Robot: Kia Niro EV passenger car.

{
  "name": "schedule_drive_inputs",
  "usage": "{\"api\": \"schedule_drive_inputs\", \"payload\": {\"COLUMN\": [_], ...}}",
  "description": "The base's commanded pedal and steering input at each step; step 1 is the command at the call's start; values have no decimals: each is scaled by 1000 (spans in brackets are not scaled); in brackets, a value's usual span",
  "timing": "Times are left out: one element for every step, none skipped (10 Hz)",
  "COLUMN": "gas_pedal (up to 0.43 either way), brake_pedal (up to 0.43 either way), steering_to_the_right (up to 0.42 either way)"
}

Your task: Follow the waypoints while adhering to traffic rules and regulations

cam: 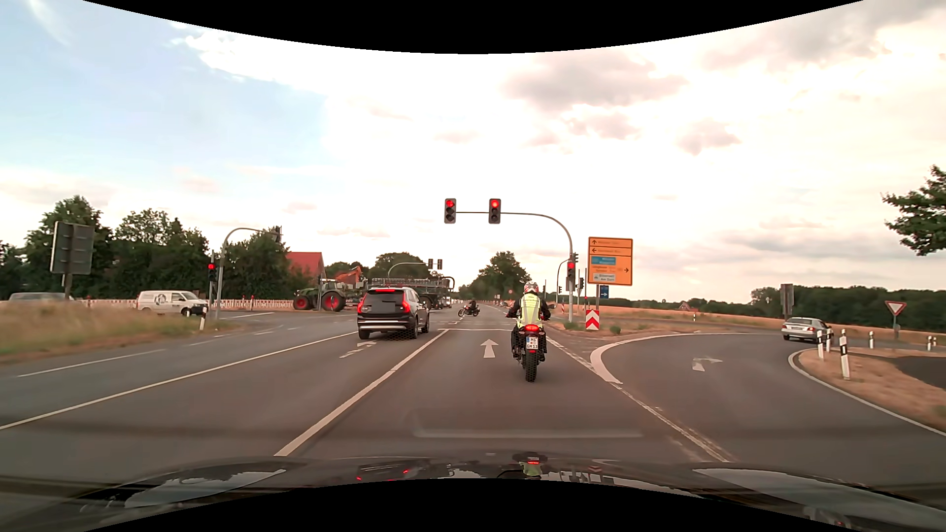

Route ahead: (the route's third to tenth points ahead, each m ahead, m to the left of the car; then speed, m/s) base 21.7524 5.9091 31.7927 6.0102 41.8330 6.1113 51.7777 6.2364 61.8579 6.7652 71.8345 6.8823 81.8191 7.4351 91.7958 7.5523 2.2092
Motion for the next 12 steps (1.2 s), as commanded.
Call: {"api": "schedule_drive_inputs", "payload": {"gas_pedal": [0, 0, 0, 0, 0, 0, 0, 0, 0, 0, 0, 0], "brake_pedal": [61, 73, 79, 91, 91, 98, 98, 98, 98, 98, 98, 98], "steering_to_the_right": [-2, -2, -2, -2, -2, -2, -2, -3, -2, -2, -2, -3]}}
